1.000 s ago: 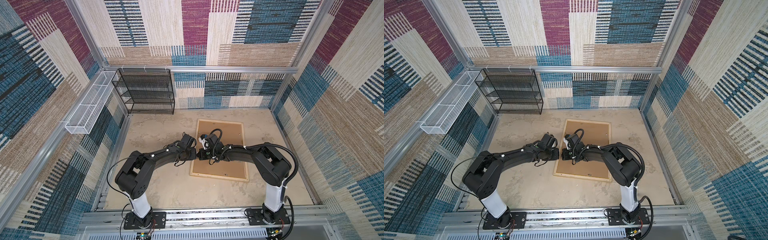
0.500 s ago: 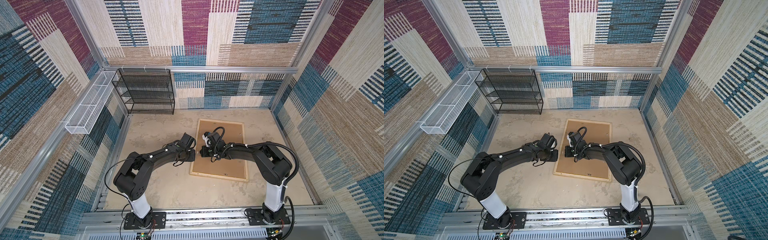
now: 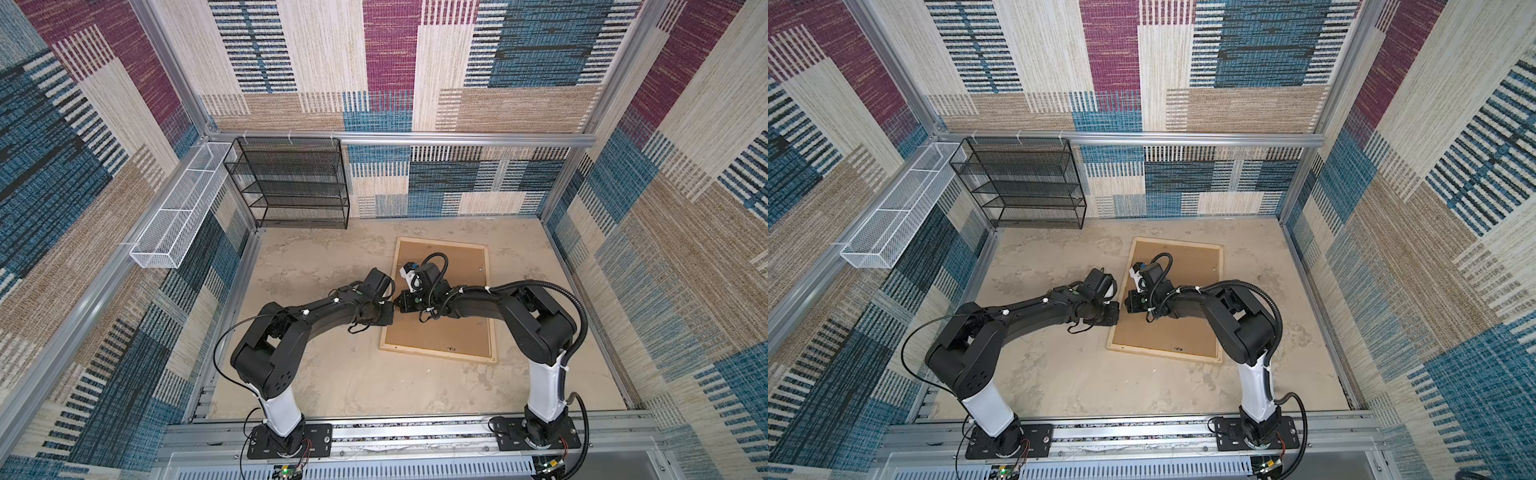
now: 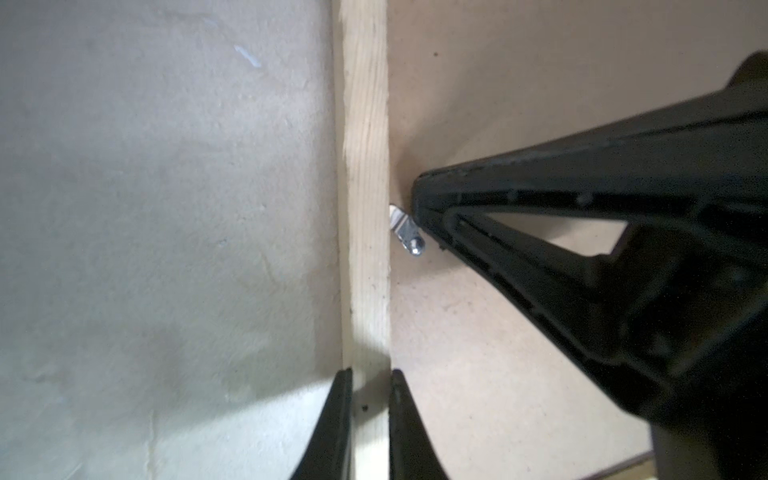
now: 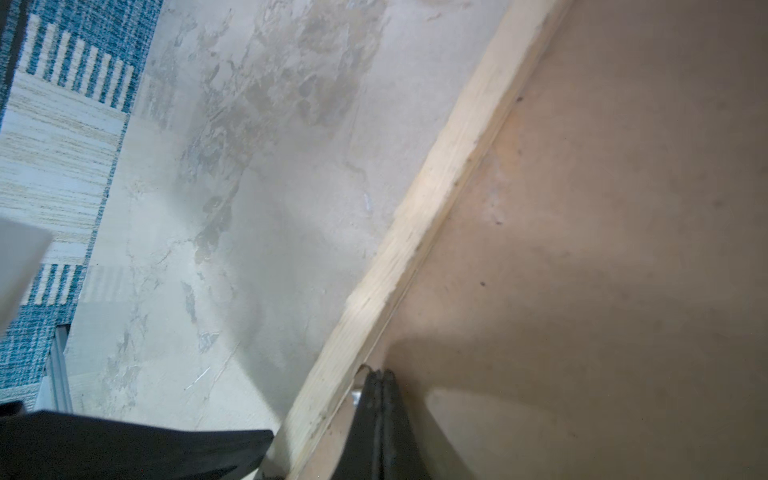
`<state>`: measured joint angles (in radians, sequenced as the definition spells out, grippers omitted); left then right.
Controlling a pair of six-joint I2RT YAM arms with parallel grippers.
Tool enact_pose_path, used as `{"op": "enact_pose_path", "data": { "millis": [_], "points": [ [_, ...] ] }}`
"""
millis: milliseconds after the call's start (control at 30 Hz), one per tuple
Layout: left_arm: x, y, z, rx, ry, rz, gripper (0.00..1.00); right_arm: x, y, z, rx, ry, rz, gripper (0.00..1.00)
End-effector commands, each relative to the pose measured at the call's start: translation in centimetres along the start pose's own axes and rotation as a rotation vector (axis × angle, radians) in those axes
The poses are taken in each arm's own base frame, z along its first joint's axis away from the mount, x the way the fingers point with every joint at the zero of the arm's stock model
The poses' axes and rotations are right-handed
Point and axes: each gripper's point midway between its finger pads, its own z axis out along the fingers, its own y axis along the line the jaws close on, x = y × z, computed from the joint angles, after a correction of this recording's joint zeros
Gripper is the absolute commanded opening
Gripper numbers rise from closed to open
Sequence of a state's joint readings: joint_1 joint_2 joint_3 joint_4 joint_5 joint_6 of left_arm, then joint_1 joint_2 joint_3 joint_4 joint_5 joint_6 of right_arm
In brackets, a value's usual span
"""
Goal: Put the photo into the frame
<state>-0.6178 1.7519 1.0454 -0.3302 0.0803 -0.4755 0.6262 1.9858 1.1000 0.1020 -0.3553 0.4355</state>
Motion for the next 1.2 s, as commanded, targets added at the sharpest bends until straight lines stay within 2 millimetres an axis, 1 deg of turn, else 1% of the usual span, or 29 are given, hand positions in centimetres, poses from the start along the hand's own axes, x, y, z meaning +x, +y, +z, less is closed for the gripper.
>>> {"op": "enact_pose_path", "data": {
  "millis": [0,200,367,467,700,767,833,933,1033,1167],
  "points": [
    [0.3,0.6,0.2,-0.028,0.011,0.028,0.11,1.8,0.6,0.2,-0.053,0.076,-0.02,0.0],
    [0.2,0.6,0.3,-0.036,0.012,0.031,0.11,2.1,1.4,0.2,-0.1,0.1,-0.055,0.0],
    [0.0,0.7,0.3,-0.041,0.01,0.033,0.1,2.5,2.6,0.1,-0.178,0.123,-0.092,0.0],
    [0.1,0.7,0.3,-0.042,0.011,0.034,0.1,2.6,2.5,0.2,-0.174,0.132,-0.094,0.0],
    [0.1,0.7,0.4,-0.043,0.012,0.035,0.1,3.0,3.4,0.5,-0.243,0.169,-0.111,0.0],
    [0.1,0.7,0.4,-0.046,0.013,0.037,0.1,2.9,3.0,0.6,-0.229,0.167,-0.098,0.0],
    [0.1,0.9,0.4,-0.05,0.012,0.036,0.09,2.3,1.9,0.5,-0.194,0.146,-0.058,0.0],
    [0.2,1.0,0.3,-0.059,0.013,0.039,0.09,1.1,0.3,-0.4,-0.183,0.097,0.001,0.0],
    [0.2,1.2,0.3,-0.071,0.012,0.04,0.09,-0.1,-0.5,-1.4,-0.172,0.056,0.02,0.0],
    [-0.1,1.5,0.2,-0.087,0.004,0.038,0.1,-0.8,-1.2,-1.7,-0.136,0.041,0.017,0.0]
  ]
}}
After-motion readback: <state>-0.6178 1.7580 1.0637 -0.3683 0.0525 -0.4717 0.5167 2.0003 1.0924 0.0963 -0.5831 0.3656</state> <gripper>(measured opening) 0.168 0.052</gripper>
